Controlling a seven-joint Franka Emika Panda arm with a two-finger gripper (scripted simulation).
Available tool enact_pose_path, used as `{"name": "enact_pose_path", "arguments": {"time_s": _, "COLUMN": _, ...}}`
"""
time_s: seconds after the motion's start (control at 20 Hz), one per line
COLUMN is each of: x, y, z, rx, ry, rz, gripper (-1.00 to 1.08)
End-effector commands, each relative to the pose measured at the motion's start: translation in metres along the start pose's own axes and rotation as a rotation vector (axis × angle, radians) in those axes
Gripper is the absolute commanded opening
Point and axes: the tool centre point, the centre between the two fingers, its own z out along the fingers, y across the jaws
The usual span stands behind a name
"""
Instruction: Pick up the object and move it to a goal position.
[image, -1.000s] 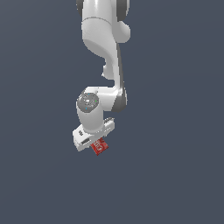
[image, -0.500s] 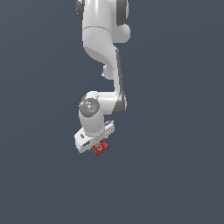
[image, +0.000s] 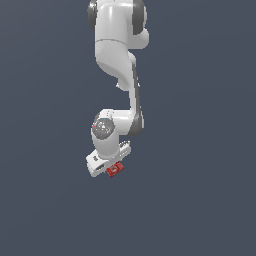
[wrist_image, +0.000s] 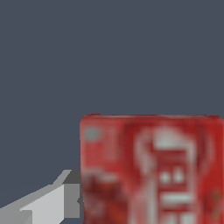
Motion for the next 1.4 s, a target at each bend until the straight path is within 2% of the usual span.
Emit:
{"name": "enact_pose_path", "arguments": {"time_s": 0.0, "x": 0.000, "y": 0.000, "z": 0.000, "rx": -0.001, "ry": 0.000, "rz": 0.000, "gripper": -1.00}}
{"name": "enact_pose_path", "arguments": {"time_s": 0.75, "x": -0.003, "y": -0.003, "z": -0.009, "rx": -0.001, "ry": 0.000, "rz": 0.000, "gripper": -1.00}}
{"name": "enact_pose_path", "arguments": {"time_s": 1.35, "x": -0.024, "y": -0.029, "z": -0.067, "rx": -0.001, "ry": 0.000, "rz": 0.000, "gripper": -1.00}}
